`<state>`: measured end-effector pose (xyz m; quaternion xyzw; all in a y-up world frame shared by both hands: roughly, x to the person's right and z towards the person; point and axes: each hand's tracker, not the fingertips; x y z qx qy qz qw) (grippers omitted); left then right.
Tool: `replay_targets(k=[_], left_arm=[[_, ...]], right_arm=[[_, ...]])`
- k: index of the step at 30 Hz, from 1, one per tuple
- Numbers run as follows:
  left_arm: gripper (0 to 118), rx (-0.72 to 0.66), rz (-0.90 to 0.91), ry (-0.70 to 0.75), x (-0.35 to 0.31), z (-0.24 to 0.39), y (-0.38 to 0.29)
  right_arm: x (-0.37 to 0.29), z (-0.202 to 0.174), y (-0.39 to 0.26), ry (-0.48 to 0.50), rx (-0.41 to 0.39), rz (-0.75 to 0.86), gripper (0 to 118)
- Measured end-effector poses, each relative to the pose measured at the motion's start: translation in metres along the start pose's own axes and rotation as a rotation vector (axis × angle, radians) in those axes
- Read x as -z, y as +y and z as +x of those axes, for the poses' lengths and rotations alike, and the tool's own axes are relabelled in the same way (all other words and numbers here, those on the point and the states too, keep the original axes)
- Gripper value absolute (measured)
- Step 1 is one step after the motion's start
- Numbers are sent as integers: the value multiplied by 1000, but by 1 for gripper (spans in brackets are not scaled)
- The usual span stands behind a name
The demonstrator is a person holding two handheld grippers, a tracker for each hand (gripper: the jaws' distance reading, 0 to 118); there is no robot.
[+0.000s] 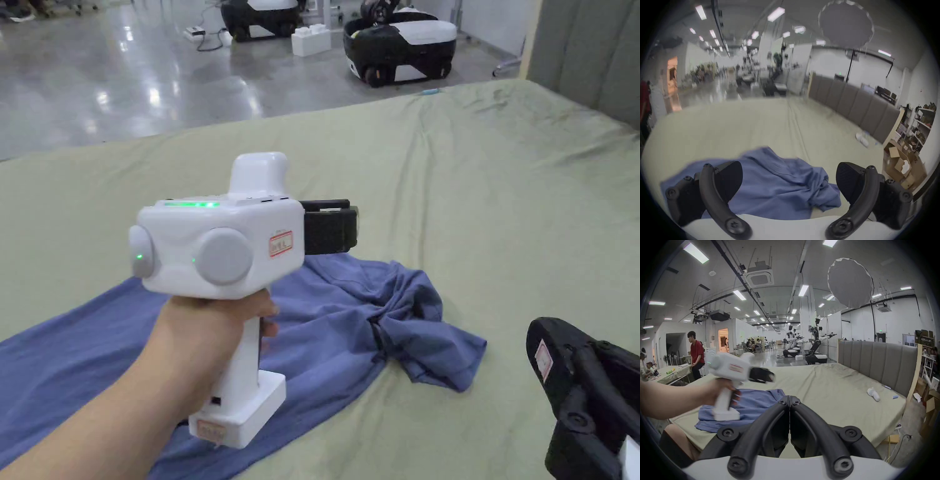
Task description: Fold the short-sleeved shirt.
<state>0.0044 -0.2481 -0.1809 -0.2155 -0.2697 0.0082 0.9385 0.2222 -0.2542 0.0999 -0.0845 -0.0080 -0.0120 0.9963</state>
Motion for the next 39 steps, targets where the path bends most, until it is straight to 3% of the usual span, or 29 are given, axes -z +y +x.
replay_targets(k=[2, 4, 5, 6, 7, 12, 15, 19, 23, 24, 26, 27, 31, 34, 36, 37, 38, 39], left_arm=[[114, 42, 70, 70, -66, -24, 5], [65, 82, 136, 120, -133, -50, -5], [47, 126, 155, 155, -162, -63, -16], [47, 168, 151, 266, -187, -74, -29], [0, 170, 136, 359, -205, -85, -38], [0, -75, 47, 488, -287, -144, -130], [0, -257, 27, 494, -288, -175, -167], [0, -202, -46, 498, -246, -217, -166], [4, -168, -1, 514, -171, -280, -127], [33, -151, -34, 528, -147, -299, -120], [103, -145, -86, 541, -111, -331, -113], [118, -171, -158, 572, -89, -349, -117], [118, -281, -334, 600, -40, -385, -144], [109, -280, -518, 541, -22, -376, -167], [107, -209, -415, 601, -29, -362, -160], [96, -184, -414, 571, -34, -354, -156], [77, -153, -386, 561, -38, -346, -153], [18, -119, -355, 539, -40, -339, -151]], right_arm=[[8, -9, 6, 27, -9, 7, 3], [17, -21, 10, 48, -51, 22, 4], [22, -27, 13, 50, -82, 25, 3], [26, -32, 15, 58, -91, 22, 3], [29, -36, 16, 69, -95, 20, 3], [49, -58, 15, 87, -123, 3, 3], [64, -67, 10, 93, -130, -26, 4], [85, -79, 8, 99, -174, -59, 3], [107, -87, 5, 123, -216, -100, 3], [114, -89, 4, 125, -223, -110, 4], [124, -89, 3, 129, -223, -130, 4], [129, -89, 3, 136, -216, -150, 3], [142, -88, 4, 152, -219, -162, 3], [152, -87, 1, 147, -222, -164, 3], [158, -85, -3, 146, -215, -177, 4], [160, -83, -5, 146, -211, -184, 3], [162, -81, -7, 150, -202, -191, 3], [163, -79, -9, 152, -192, -197, 3]])
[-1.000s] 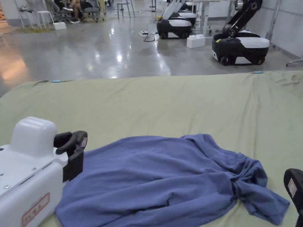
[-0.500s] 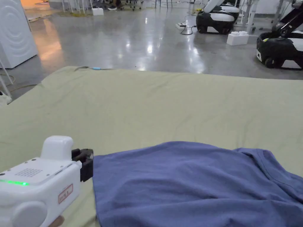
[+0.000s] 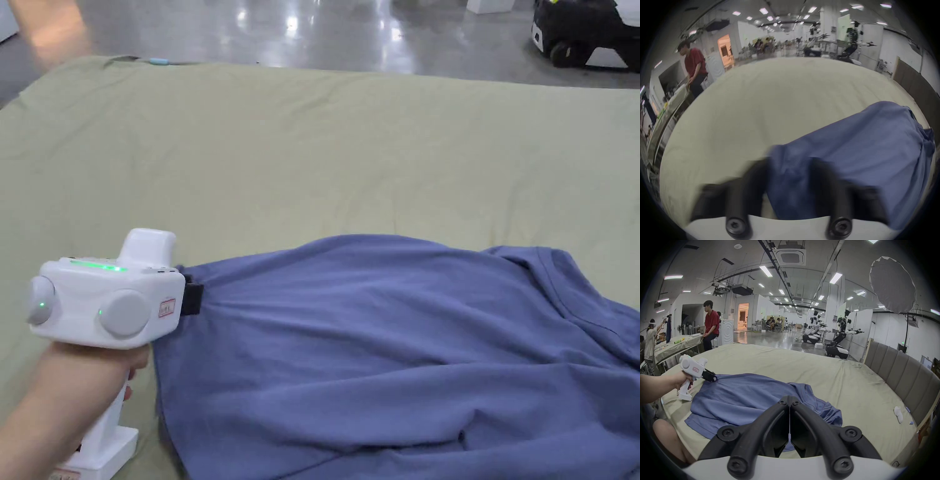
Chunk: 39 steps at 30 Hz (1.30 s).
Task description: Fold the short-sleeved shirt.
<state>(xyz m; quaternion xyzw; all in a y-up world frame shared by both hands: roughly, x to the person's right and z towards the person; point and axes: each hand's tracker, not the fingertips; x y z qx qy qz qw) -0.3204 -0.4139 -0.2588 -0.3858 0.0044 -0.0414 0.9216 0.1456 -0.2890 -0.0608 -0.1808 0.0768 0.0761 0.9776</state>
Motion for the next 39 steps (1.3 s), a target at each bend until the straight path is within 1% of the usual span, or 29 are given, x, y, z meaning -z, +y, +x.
replay_targets(k=[1, 2, 4, 5, 8, 9, 10, 11, 12, 13, 14, 16, 18, 19, 20, 21, 22, 23, 24, 25, 26, 28, 31, 32, 34, 36, 39], left_arm=[[2, 34, 0, 20, -3, 7, -1], [2, 38, 7, 19, 0, 2, 0], [2, -6, 1, -92, -11, 0, 4], [2, -25, 44, -77, -23, 1, 6], [2, -8, 144, -98, -60, 0, 16], [2, -27, 172, -125, -71, -1, 19], [2, -41, 184, -145, -83, 0, 21], [2, -46, 185, -161, -91, 0, 24], [2, -48, 197, -171, -99, 0, 26], [2, -52, 205, -182, -104, 0, 29], [2, -58, 204, -197, -109, 2, 31], [2, -58, 204, -199, -113, 6, 33], [2, -26, 199, -179, -116, 15, 36], [2, -14, 198, -170, -116, 18, 36], [2, -12, 197, -169, -117, 20, 37], [2, -13, 194, -173, -118, 21, 37], [2, -18, 191, -178, -118, 23, 38], [2, -26, 186, -188, -119, 24, 38], [2, -26, 184, -192, -120, 24, 39], [2, -24, 181, -191, -121, 25, 40], [2, -19, 178, -186, -122, 24, 40], [2, -19, 183, -177, -129, 19, 41], [2, -62, 222, -188, -154, 7, 45], [2, -85, 243, -197, -165, 2, 46], [2, -117, 280, -225, -189, -10, 50], [2, -138, 322, -247, -218, -21, 54], [2, -130, 408, -232, -264, -37, 58]], right_arm=[[1, 3, -2, 2, 10, -8, 3], [1, 6, -4, 2, 17, -13, 3], [2, 15, -10, -15, 24, -28, 3], [1, 21, -14, -23, 25, -37, 3], [-3, 48, -22, -60, 45, -78, 4], [-2, 62, -25, -51, 62, -90, 4], [0, 74, -29, -41, 78, -113, 8], [5, 88, -32, -19, 101, -142, 32], [14, 103, -37, -15, 109, -174, 78], [26, 114, -42, -15, 111, -233, 106], [36, 122, -46, -38, 98, -269, 115], [59, 132, -53, -112, 62, -250, 113], [85, 140, -57, -101, 96, -274, 113], [99, 143, -59, -76, 130, -315, 110], [111, 144, -60, -55, 158, -331, 106], [123, 145, -63, -44, 189, -339, 93], [132, 146, -64, -40, 218, -355, 76], [141, 147, -66, -31, 249, -375, 40], [147, 149, -70, 5, 268, -394, 8], [150, 149, -73, 43, 283, -404, 8], [149, 148, -74, 9, 262, -406, 8], [135, 144, -72, 0, 242, -393, 8], [108, 145, -60, -4, 265, -339, 8], [97, 145, -52, -5, 262, -316, 7], [69, 143, -31, -12, 216, -241, 7], [41, 140, -6, -11, 187, -182, 7], [-4, 134, 31, -55, 129, -69, 7]])
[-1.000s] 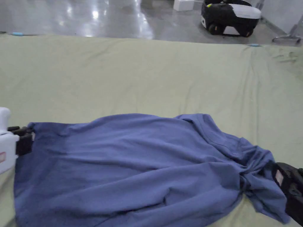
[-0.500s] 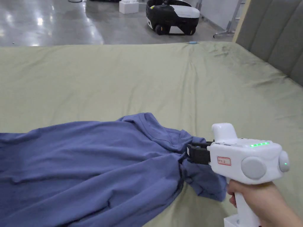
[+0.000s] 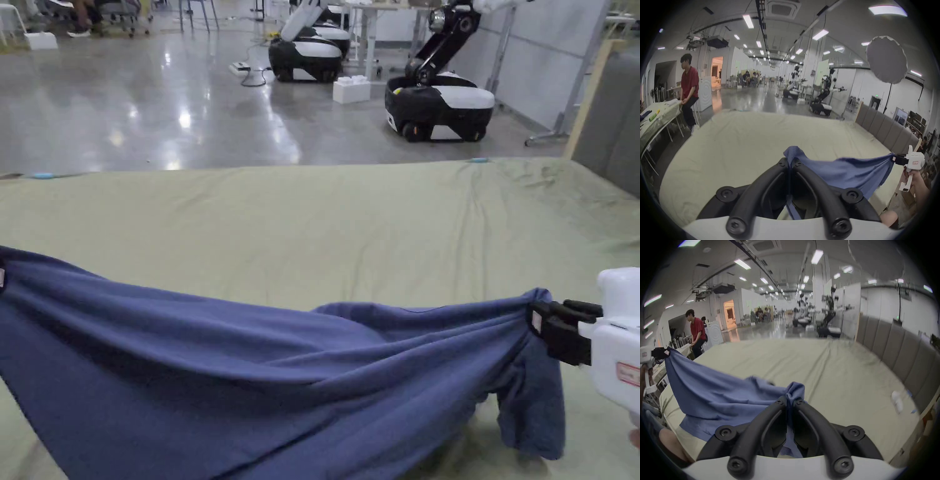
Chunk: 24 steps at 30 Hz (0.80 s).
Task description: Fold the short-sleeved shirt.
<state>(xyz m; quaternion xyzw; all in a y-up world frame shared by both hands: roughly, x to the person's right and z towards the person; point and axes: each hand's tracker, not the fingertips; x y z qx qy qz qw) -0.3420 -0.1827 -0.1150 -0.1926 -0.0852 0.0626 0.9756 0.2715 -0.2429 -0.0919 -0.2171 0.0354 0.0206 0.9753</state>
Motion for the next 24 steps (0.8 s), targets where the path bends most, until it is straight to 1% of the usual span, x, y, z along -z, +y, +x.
replay_targets(k=[2, 3, 7, 9, 11, 13, 14, 17, 20, 22, 24], left_arm=[[2, -6, 53, 17, -26, -6, 13], [2, -10, 75, 34, -36, -9, 19], [2, -13, 140, 160, -66, -21, 37], [2, -45, 165, 157, -78, -27, 48], [2, -52, 192, 163, -85, -29, 58], [2, -50, 196, 163, -86, -28, 72], [2, -55, 203, 166, -85, -27, 78], [2, -42, 217, 170, -73, -22, 103], [2, -29, 227, 182, -51, -15, 132], [2, -9, 245, 194, -30, -12, 157], [2, 2, 255, 215, -7, -10, 179]], right_arm=[[-29, -2, 19, -20, 16, 71, 7], [-43, -2, 29, -45, 20, 102, 7], [-88, -7, 61, -91, -1, 193, 7], [-105, -7, 79, -94, 2, 236, 7], [-117, -9, 94, -106, -8, 267, 7], [-122, -10, 112, -98, -11, 288, 7], [-124, -11, 120, -95, -15, 300, 7], [-116, -15, 150, -129, -67, 334, 7], [-96, -12, 182, -131, -55, 341, 7], [-75, -12, 208, -156, -73, 354, 7], [-54, -7, 230, -163, -73, 370, 7]])
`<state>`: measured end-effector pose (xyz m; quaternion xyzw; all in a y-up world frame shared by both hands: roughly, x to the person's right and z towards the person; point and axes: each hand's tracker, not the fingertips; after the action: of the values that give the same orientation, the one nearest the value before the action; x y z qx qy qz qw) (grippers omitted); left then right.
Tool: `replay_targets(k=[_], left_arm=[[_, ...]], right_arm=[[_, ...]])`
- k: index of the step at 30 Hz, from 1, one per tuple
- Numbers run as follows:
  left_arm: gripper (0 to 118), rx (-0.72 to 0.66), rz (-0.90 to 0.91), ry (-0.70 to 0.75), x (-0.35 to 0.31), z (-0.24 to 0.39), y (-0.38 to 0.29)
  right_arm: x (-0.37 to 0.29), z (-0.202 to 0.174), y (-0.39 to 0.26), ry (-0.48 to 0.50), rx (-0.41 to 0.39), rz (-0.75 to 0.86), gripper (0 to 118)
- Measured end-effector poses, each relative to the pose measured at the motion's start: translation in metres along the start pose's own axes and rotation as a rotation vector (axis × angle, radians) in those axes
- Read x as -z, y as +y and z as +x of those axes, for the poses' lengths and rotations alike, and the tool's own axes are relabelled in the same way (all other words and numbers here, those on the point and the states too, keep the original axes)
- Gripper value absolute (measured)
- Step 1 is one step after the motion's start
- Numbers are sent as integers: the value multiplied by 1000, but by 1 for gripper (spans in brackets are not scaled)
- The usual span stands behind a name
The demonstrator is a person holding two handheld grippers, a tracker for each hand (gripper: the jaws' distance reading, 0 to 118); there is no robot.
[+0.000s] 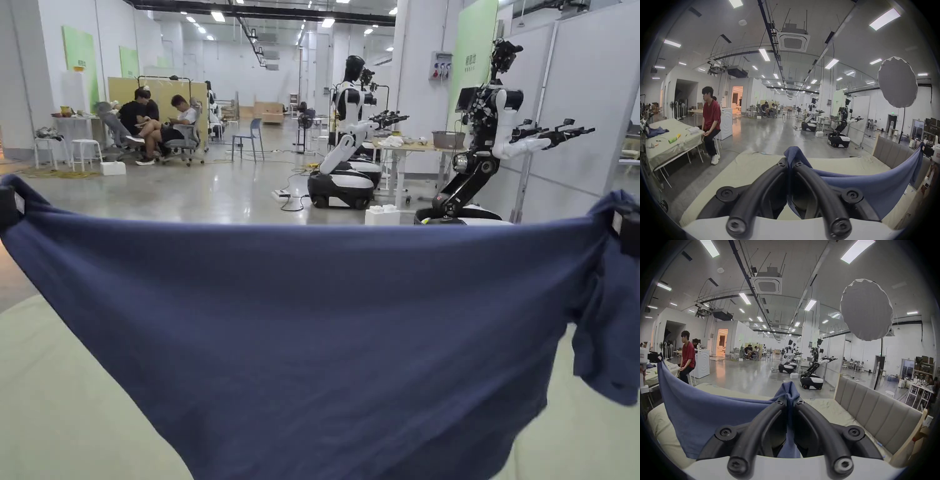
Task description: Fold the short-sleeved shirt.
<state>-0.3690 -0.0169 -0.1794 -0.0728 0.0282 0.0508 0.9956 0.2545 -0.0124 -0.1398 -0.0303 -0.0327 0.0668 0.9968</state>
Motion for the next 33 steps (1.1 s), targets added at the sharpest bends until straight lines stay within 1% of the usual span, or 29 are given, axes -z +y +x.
replay_targets(k=[3, 5, 7, 9, 10, 13, 14, 15, 16, 17, 19, 20, 21, 22, 24, 25, 26, 30, 33], left_arm=[[2, 1, 20, 10, 47, 6, 26], [2, 24, 32, 75, 77, 15, 40], [2, 129, 73, 163, 110, 29, 51], [2, 210, 103, 222, 138, 42, 54], [2, 218, 118, 239, 152, 47, 54], [2, 163, 133, 286, 187, 56, 45], [2, 139, 134, 310, 197, 58, 40], [2, 121, 136, 328, 205, 60, 30], [2, 99, 133, 360, 215, 63, 16], [2, 142, 200, 380, 224, 66, 7], [2, 128, 175, 383, 247, 63, -21], [2, 120, 165, 380, 255, 63, -37], [2, 103, 119, 368, 262, 64, -52], [2, 101, 61, 332, 269, 64, -69], [2, 128, 15, 290, 266, 71, -100], [2, 172, -3, 301, 265, 74, -117], [2, 209, -9, 301, 263, 77, -130], [2, 224, -96, 256, 234, 80, -175], [2, 235, -119, 229, 190, 76, -198]], right_arm=[[47, -1, 23, -22, 19, 20, 7], [79, 1, 34, -32, 39, 52, 7], [117, -8, 47, -46, 16, 73, 7], [149, -13, 54, -63, 0, 95, 7], [165, -18, 55, -75, -2, 101, 7], [205, -29, 48, -109, 7, 118, 7], [215, -34, 44, -130, -6, 131, 7], [224, -43, 34, -161, -49, 186, 7], [234, -51, 23, -168, -73, 202, 7], [244, -55, 14, -156, -52, 177, 7], [262, -64, -9, -157, -8, 125, 7], [269, -69, -23, -164, -4, 109, 7], [274, -74, -39, -164, -11, 101, 7], [279, -79, -57, -165, -46, 78, 7], [281, -87, -87, -158, -134, 32, 8], [280, -89, -102, -148, -141, 10, 7], [277, -89, -115, -127, -126, -2, 7], [246, -87, -160, -113, -116, -74, 8], [203, -82, -183, -109, -116, -106, 7]])
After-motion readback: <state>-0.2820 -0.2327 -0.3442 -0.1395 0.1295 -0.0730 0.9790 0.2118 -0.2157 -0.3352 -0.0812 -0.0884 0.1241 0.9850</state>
